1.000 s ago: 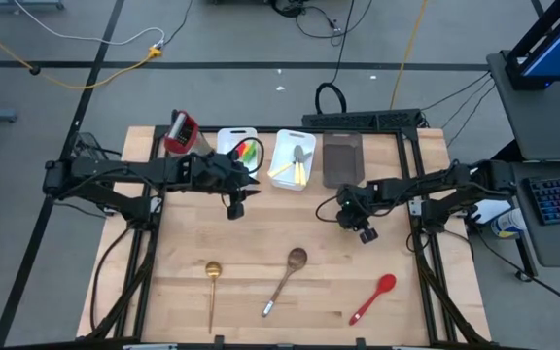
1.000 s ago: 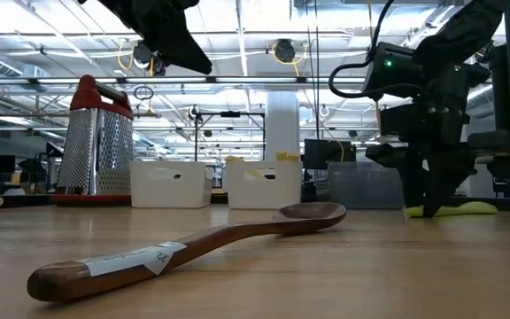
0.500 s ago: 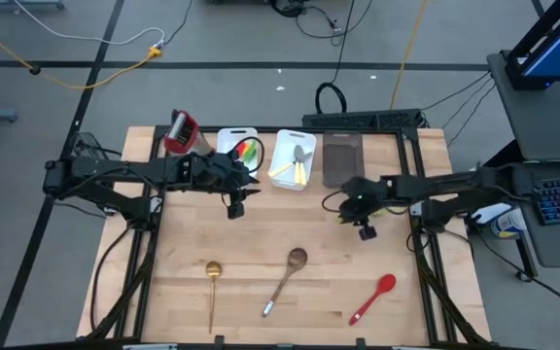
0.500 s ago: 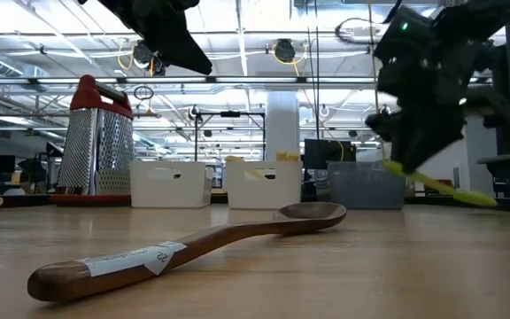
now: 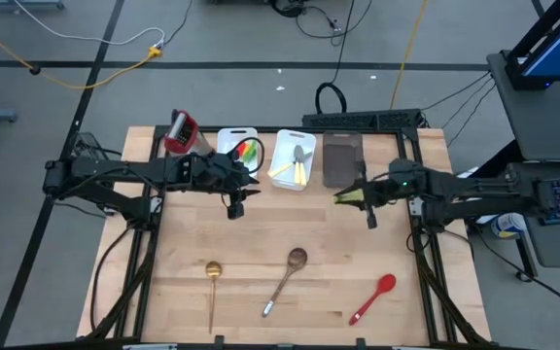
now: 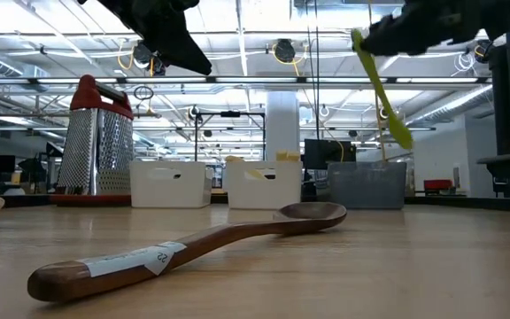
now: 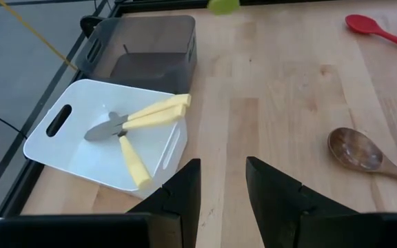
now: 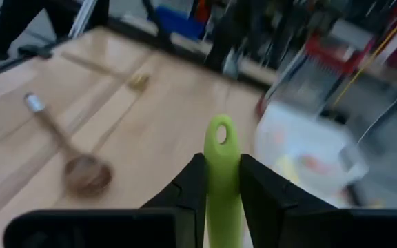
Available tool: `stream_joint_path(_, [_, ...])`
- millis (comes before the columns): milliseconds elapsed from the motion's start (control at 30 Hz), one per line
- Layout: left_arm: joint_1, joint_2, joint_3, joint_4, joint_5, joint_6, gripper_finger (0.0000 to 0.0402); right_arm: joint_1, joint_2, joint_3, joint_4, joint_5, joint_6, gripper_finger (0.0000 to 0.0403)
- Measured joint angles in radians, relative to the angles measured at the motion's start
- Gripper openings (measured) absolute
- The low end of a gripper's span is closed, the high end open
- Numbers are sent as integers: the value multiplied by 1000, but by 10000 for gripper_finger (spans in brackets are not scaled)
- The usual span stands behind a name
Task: Pick & Place Kitchen Items
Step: Put the green serving spoon into the black bin
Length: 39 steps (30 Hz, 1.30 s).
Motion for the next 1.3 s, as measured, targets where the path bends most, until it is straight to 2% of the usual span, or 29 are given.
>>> stream_joint_path(167, [0, 0, 0, 0, 0, 6, 120, 0, 6, 0, 133, 28, -154, 58])
stream_joint_path(367, [0, 0, 0, 0, 0, 15, 120, -18, 79, -8, 258, 231, -319, 59])
stream_joint_path(433, [0, 0, 0, 0, 0, 15, 120, -39, 114, -34, 318, 268, -354, 59])
stream_joint_path(667, [0, 0, 0, 0, 0, 15, 120, -153, 243, -136, 420, 264, -493, 59])
stream_joint_path(1033, [0, 0, 0, 0, 0, 12, 120, -293, 425, -151, 478, 258, -487, 60])
stream_joint_path(1200, [0, 0, 0, 0, 0, 11, 120, -332, 476, -151, 480, 124, -487, 75])
stream_joint_path(1300, [0, 0, 0, 0, 0, 11, 120, -344, 499, -151, 481, 106, -486, 85])
